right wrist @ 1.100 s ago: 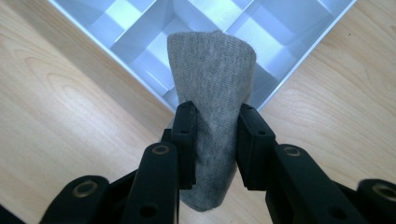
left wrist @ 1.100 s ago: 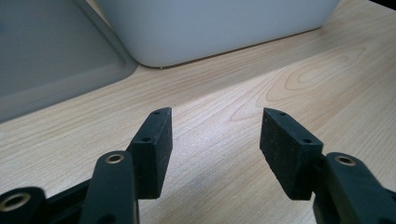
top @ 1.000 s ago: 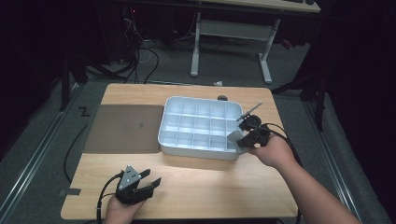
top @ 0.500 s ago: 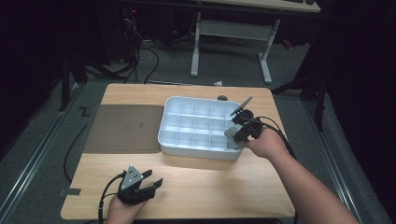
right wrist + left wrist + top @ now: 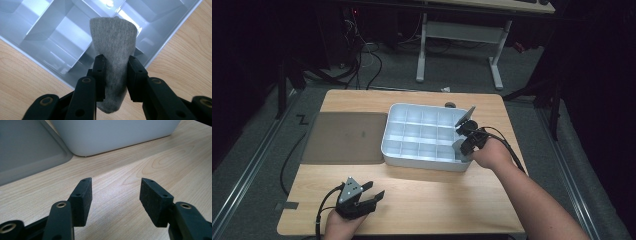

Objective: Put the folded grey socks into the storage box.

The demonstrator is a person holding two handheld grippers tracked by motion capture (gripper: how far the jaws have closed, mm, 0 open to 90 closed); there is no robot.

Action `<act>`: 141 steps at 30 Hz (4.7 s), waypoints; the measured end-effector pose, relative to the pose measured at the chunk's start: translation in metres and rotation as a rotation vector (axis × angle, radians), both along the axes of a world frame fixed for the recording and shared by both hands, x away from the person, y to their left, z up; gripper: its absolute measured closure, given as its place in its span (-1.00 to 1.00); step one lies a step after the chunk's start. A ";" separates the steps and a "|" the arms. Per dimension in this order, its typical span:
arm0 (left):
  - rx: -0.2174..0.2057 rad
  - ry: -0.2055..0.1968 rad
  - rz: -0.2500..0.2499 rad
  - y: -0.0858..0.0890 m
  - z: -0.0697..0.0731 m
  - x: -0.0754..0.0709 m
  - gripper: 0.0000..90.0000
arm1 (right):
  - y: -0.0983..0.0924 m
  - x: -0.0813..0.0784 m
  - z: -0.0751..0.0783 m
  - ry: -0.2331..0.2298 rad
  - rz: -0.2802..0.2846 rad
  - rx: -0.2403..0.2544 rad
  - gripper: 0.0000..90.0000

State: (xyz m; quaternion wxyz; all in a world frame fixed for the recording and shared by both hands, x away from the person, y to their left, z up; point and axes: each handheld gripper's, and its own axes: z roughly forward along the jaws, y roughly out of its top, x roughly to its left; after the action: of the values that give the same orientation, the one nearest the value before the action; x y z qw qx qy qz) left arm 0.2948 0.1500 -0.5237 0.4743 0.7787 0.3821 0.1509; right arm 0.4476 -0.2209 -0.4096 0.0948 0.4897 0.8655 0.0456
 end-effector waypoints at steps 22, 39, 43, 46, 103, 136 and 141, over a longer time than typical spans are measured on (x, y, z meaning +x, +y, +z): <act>-0.002 0.000 -0.005 -0.001 0.000 -0.001 -0.01 | 0.003 0.011 -0.029 0.060 -0.010 -0.036 0.63; -0.003 0.005 -0.002 -0.001 -0.001 0.001 -0.01 | 0.006 0.021 -0.049 0.132 0.013 -0.063 0.62; -0.001 0.006 -0.004 -0.001 -0.002 0.001 -0.01 | 0.006 0.021 -0.048 0.141 0.022 -0.060 0.53; -0.004 0.005 -0.003 -0.001 -0.001 0.001 -0.01 | 0.005 0.022 -0.046 0.152 0.003 -0.043 0.37; -0.011 0.016 -0.009 -0.002 -0.001 0.001 -0.01 | 0.006 0.006 -0.034 0.162 0.007 -0.037 0.84; -0.011 0.038 -0.013 -0.004 -0.001 0.001 -0.01 | -0.039 -0.014 0.015 -0.046 -0.098 0.089 0.58; -0.009 0.037 -0.012 -0.004 -0.001 0.000 -0.01 | -0.049 -0.018 0.015 -0.066 -0.113 0.094 0.58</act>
State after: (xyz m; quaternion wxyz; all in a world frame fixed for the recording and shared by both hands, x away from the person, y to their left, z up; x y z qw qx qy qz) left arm 0.2952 0.1461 -0.5250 0.4715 0.7813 0.3869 0.1322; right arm 0.4293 -0.2702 -0.3946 0.1026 0.5400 0.8297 0.0968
